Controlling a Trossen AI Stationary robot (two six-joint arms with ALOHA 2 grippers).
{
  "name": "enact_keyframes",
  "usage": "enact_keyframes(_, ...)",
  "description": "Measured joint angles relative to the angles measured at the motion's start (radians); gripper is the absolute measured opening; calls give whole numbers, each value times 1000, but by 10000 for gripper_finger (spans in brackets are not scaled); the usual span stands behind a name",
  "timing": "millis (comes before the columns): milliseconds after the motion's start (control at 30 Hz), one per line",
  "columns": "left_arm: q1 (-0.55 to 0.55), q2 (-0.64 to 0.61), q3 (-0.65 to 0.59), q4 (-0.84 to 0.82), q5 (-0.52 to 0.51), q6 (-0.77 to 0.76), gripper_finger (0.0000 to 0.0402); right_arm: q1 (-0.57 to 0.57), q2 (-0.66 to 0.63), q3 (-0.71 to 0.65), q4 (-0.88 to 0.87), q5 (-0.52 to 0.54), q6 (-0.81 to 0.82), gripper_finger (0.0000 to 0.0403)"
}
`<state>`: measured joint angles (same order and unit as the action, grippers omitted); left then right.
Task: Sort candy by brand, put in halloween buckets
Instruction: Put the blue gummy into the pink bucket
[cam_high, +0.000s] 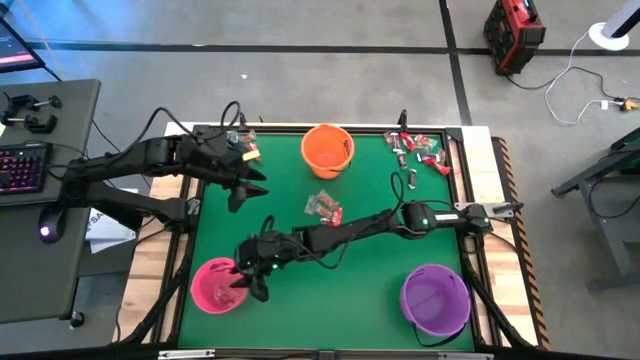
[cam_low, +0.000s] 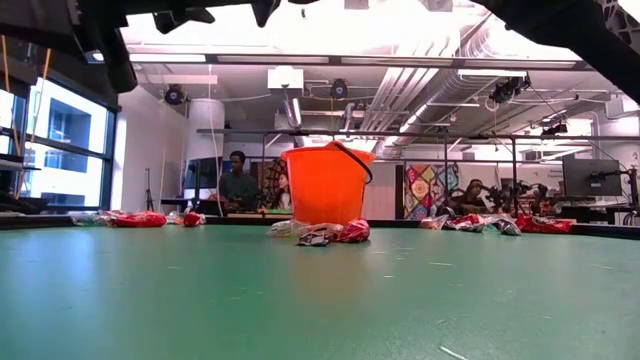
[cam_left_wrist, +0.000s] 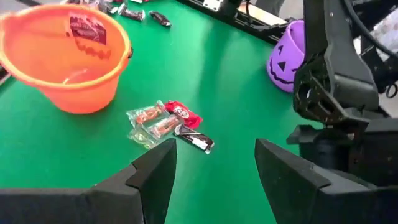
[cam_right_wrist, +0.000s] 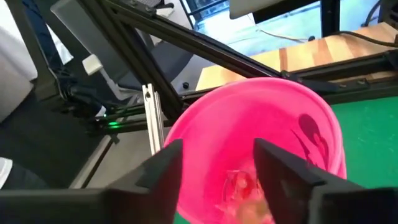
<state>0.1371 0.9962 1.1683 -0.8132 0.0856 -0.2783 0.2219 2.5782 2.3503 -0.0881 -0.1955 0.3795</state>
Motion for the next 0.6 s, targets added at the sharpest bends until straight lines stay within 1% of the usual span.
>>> enact_keyframes(100,1,-18,0,-5,0,46,207,-12,-23,-1,-34,-7,-13,238)
enact_keyframes(167,4,-40,0,-18,0,76,207,-26,-69,-1,-145,1,-36,248)
enact_keyframes(267,16,-72,0,-49,-19,98,207,-49,-151,1,-385,37,-94,251)
enact_keyframes(333,23,-85,0,-63,-56,97,207,-66,-196,1,-564,49,-147,251)
enact_keyframes(500,35,-95,-16,-58,-127,52,207,-100,-295,-10,-1049,120,-304,252)
enact_keyframes(567,35,-84,-38,-65,-158,36,207,-122,-338,-62,-1166,120,-359,252)
enact_keyframes(600,36,-75,-50,-68,-179,20,207,-136,-361,-107,-1191,104,-380,252)
